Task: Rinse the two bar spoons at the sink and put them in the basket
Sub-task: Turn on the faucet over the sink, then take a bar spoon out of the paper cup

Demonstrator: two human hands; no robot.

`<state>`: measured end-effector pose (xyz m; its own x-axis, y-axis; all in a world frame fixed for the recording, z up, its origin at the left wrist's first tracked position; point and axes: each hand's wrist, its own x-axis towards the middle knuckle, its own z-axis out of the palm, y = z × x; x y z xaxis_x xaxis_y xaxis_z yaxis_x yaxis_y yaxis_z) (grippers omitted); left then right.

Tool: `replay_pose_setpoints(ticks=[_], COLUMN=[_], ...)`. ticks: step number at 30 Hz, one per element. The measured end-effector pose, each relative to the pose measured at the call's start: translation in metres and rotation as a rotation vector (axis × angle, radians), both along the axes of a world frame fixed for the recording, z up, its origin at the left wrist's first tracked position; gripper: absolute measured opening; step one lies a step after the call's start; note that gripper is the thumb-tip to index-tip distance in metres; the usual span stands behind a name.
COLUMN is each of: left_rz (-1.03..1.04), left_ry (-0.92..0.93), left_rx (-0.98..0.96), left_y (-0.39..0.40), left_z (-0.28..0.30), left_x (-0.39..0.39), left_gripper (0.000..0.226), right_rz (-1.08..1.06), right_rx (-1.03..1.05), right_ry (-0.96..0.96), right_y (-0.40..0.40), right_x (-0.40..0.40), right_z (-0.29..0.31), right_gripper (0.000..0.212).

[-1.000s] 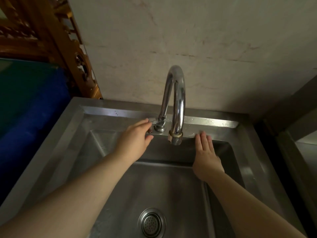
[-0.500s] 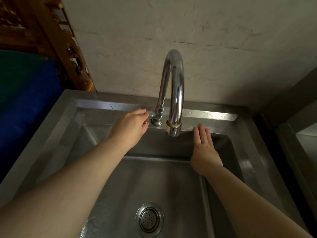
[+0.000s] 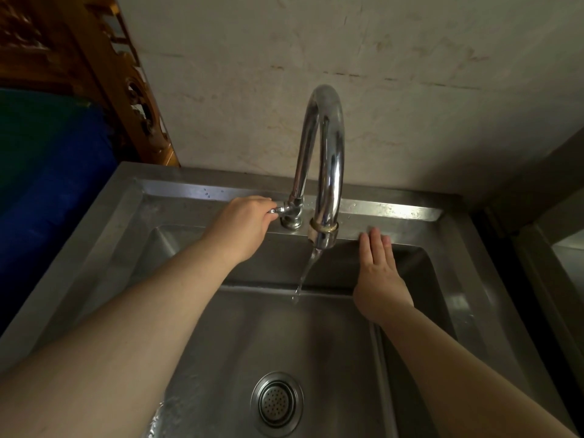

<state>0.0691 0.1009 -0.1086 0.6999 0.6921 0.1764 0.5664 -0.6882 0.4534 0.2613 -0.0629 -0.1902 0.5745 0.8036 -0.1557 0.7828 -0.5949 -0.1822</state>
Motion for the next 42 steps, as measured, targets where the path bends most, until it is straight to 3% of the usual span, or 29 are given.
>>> replay_pose_setpoints(ticks=[17,22,27,31,42], left_rz=[0.049,0.133,0.16,0.118,0.216], left_ry=[0.021,0.056,-0.049,-0.033,0.036], left_rx=[-0.087,-0.299,-0.033,0.099,0.202], left_y=[-0.001,-0.022,-0.052,-0.07,-0.119], left_z=[0.002,-0.004,-0.001,0.013,0.079], left_x=[0.0,-0.004,-0.024,-0.052,-0.162], left_gripper=[0.022,0.067,0.061,0.052,0.049], right_rz=[-0.01,0.012,0.04,0.012,0.002], right_rx=[-0.017,-0.04,-0.073,0.054,0.428], right_ry=[0.017,0.056,0.105,0.097,0.21], right_y=[-0.001,-0.001,-0.002,-0.016,-0.106], right_x=[-0.002,0.003,0.007,-0.01,-0.155], right_z=[0.004,0.006,0.013,0.015,0.047], right_gripper=[0.099,0.101,0.102,0.093,0.039])
